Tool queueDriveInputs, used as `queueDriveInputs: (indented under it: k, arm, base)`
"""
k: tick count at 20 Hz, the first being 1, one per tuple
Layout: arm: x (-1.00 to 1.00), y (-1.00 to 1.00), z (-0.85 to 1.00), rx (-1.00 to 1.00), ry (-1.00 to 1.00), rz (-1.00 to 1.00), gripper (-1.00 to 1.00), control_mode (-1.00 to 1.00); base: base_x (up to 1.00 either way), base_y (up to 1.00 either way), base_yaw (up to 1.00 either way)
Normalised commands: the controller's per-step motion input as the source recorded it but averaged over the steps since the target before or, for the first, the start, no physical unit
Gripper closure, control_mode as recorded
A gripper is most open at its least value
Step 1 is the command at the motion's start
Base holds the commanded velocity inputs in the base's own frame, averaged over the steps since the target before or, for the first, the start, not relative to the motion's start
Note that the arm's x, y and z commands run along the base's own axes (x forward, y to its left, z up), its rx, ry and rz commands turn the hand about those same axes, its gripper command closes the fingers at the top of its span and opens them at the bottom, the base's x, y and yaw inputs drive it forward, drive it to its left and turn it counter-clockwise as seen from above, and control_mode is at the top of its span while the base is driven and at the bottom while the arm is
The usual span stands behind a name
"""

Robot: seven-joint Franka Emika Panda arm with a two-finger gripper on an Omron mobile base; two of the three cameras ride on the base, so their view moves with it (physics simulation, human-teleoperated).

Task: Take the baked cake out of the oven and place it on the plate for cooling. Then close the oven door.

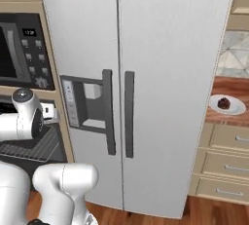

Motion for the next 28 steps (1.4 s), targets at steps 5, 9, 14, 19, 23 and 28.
queueDriveInputs:
  k: [5,9,14,19,23,28]
  arm:
    - [0.0,0.0,0.0,0.0,0.0,0.0,-1.0,1.0]
    - [0.0,0.0,0.0,0.0,0.0,0.0,-1.0,1.0]
    - [0.0,0.0,0.0,0.0,0.0,0.0,-1.0,1.0]
    - [0.0,0.0,0.0,0.0,0.0,0.0,-1.0,1.0]
    - [0.0,0.0,0.0,0.0,0.0,0.0,-1.0,1.0]
    - [0.0,0.0,0.0,0.0,0.0,0.0,-1.0,1.0]
  base:
    - [0.41,0.5,-0.06]
    - [0.46,0.14,-0.01]
    - [0.33,0.1,0.0]
    - [0.03,0.05,0.01]
    - [0.0,0.0,0.0]
    - [0.0,0.0,0.0]
